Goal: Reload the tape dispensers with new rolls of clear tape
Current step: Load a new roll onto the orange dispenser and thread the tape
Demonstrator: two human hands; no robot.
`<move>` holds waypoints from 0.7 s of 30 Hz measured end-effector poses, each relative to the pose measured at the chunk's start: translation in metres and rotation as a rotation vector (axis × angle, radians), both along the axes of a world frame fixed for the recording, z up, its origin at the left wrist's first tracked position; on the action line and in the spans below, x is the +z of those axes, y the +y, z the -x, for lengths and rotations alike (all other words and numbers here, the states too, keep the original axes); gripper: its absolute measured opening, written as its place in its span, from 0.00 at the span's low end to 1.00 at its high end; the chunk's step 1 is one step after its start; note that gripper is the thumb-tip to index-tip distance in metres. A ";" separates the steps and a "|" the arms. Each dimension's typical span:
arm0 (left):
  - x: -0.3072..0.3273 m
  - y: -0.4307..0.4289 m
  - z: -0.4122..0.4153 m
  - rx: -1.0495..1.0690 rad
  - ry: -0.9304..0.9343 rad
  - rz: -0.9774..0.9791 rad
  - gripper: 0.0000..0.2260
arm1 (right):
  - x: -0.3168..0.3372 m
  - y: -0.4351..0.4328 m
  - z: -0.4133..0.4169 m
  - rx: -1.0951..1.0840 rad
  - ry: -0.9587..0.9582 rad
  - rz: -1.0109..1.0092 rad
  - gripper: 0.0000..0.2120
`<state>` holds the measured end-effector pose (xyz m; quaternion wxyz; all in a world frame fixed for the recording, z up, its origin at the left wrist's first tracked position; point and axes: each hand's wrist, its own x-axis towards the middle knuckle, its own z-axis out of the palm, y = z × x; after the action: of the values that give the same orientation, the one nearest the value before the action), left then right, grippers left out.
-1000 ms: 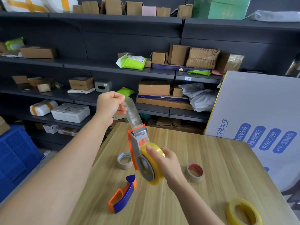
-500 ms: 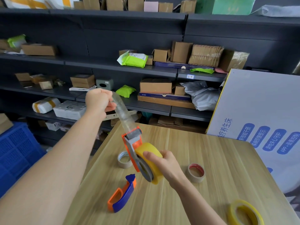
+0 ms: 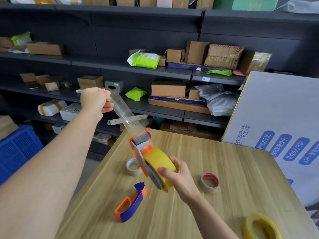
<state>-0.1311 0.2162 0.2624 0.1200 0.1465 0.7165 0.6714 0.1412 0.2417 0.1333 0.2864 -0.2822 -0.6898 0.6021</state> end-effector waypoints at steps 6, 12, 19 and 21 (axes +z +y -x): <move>-0.025 -0.007 0.006 -0.002 0.102 0.164 0.09 | -0.007 -0.004 -0.002 -0.048 0.035 0.134 0.33; -0.053 -0.008 0.006 0.000 0.133 0.259 0.09 | -0.005 0.000 -0.005 -0.068 0.077 0.244 0.28; -0.071 -0.005 0.001 -0.061 0.085 0.221 0.13 | 0.001 0.003 -0.014 -0.047 0.144 0.349 0.26; -0.076 -0.003 -0.002 -0.088 0.089 0.250 0.14 | 0.001 0.002 -0.016 -0.061 0.184 0.415 0.16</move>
<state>-0.1290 0.2129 0.1868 0.1348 0.1911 0.7920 0.5639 0.1570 0.2441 0.1344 0.3018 -0.2997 -0.5133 0.7454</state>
